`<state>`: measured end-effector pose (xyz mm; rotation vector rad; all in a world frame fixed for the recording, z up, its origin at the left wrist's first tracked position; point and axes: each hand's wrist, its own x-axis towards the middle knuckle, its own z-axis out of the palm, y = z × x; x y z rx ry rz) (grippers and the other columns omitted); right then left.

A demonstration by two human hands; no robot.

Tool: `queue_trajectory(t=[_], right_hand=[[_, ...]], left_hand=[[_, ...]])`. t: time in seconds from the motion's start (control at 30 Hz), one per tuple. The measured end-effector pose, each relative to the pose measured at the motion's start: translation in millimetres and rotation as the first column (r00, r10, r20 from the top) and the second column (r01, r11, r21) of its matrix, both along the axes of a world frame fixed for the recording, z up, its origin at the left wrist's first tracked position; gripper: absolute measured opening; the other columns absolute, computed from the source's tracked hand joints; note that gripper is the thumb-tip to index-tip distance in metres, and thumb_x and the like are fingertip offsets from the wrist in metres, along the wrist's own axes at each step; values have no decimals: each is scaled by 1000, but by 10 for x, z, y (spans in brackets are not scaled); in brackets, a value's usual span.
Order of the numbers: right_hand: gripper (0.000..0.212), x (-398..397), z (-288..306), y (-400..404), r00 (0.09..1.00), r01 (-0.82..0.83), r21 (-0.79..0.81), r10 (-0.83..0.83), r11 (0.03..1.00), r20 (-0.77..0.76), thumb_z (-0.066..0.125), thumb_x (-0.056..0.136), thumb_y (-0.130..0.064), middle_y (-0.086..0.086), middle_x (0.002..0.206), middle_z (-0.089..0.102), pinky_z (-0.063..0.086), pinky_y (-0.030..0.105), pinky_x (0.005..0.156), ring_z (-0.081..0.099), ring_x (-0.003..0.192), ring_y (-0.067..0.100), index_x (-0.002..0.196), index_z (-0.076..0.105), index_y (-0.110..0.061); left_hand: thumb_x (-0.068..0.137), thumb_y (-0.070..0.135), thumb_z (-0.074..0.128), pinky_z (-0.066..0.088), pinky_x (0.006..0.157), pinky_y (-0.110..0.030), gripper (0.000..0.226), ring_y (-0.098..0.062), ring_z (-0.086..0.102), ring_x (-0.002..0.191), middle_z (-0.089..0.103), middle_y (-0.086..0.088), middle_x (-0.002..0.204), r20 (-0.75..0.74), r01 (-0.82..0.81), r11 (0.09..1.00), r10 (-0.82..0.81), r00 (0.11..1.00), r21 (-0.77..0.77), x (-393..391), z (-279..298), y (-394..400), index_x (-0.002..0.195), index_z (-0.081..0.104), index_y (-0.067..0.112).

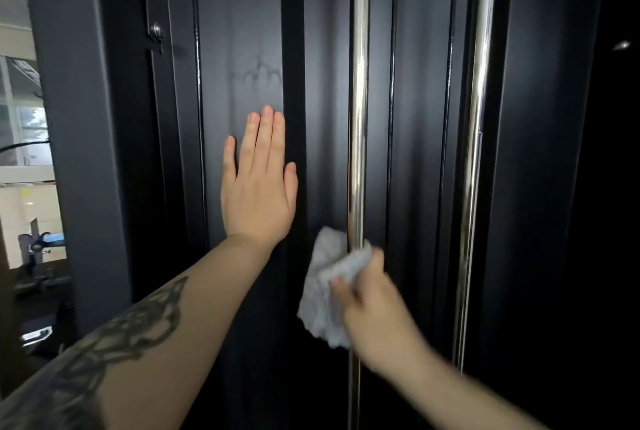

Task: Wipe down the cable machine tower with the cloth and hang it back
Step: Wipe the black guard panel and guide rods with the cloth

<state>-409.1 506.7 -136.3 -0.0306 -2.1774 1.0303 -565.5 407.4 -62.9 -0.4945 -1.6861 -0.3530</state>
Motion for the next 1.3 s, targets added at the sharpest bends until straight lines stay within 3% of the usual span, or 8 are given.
queue_trajectory(t=[0.23, 0.43, 0.67, 0.83, 0.9, 0.97, 1.2, 1.3], right_hand=[[39, -96, 166, -45, 983, 38, -74, -50, 997, -175, 41, 97, -39, -20, 84, 54, 46, 7, 57, 57, 72, -8, 131, 25, -31], [49, 66, -992, -184, 983, 183, -27, -184, 983, -26, 45, 92, -37, -7, 101, 57, 47, 28, 77, 63, 95, 19, 136, 30, -21], [38, -122, 376, -62, 929, 10, -52, -28, 999, -368, 46, 97, -29, -3, 104, 60, 56, 30, 72, 63, 86, 6, 130, 30, -21], [42, -104, -647, -60, 973, 97, 8, -93, 995, -209, 50, 94, -33, -22, 91, 58, 43, 3, 77, 56, 86, -15, 122, 31, -57], [33, -90, -919, -37, 993, 57, -116, -69, 992, -98, 51, 94, -39, -21, 85, 61, 44, 2, 76, 58, 83, -13, 123, 40, -50], [40, -94, -641, -40, 992, 17, 85, -7, 996, -125, 43, 92, -46, -18, 100, 61, 52, 14, 78, 62, 88, -6, 128, 24, -48], [40, -131, 20, -34, 948, -103, -109, 64, 989, -313, 45, 94, -34, -22, 104, 58, 49, 9, 73, 61, 97, -8, 131, 30, -38], [45, -68, -629, -78, 998, -60, -256, 66, 965, 14, 54, 92, -15, -20, 102, 50, 44, 7, 76, 59, 106, 7, 112, 28, -45]], left_hand=[[100, 24, 29, 1, 121, -41, 62, -20, 6, 151, 9, -5, 164, 41, 15, 998, -18, 999, 67, 86, -96, 82, 156, 8, 12], [103, 25, 29, -3, 121, -38, 59, -20, 7, 150, 11, -7, 163, 99, 27, 999, -29, 995, 19, 113, -863, 49, 156, 5, 11], [103, 26, 27, -7, 121, -37, 59, -17, 5, 150, 11, -6, 163, 123, 38, 998, -44, 991, 50, 113, -995, 51, 156, 6, 11], [102, 28, 27, -4, 121, -37, 58, -19, 10, 149, 10, -4, 162, 116, 36, 998, -42, 992, 50, 106, -987, 43, 155, 9, 11], [102, 28, 26, -3, 121, -38, 58, -19, 11, 149, 10, -4, 162, 115, 23, 999, -28, 993, 46, 100, -986, 44, 155, 13, 10], [102, 29, 27, 0, 121, -39, 58, -19, 11, 149, 11, -4, 161, 101, 14, 999, -19, 995, 52, 85, -998, 47, 155, 14, 10], [101, 28, 29, -1, 122, -39, 59, -17, 10, 149, 12, -4, 160, 88, 17, 998, -22, 996, 59, 62, -1003, 56, 154, 12, 9], [102, 29, 27, -3, 121, -37, 58, -19, 11, 149, 11, -4, 161, 99, 22, 998, -28, 995, 56, 78, -990, 54, 155, 11, 11]])
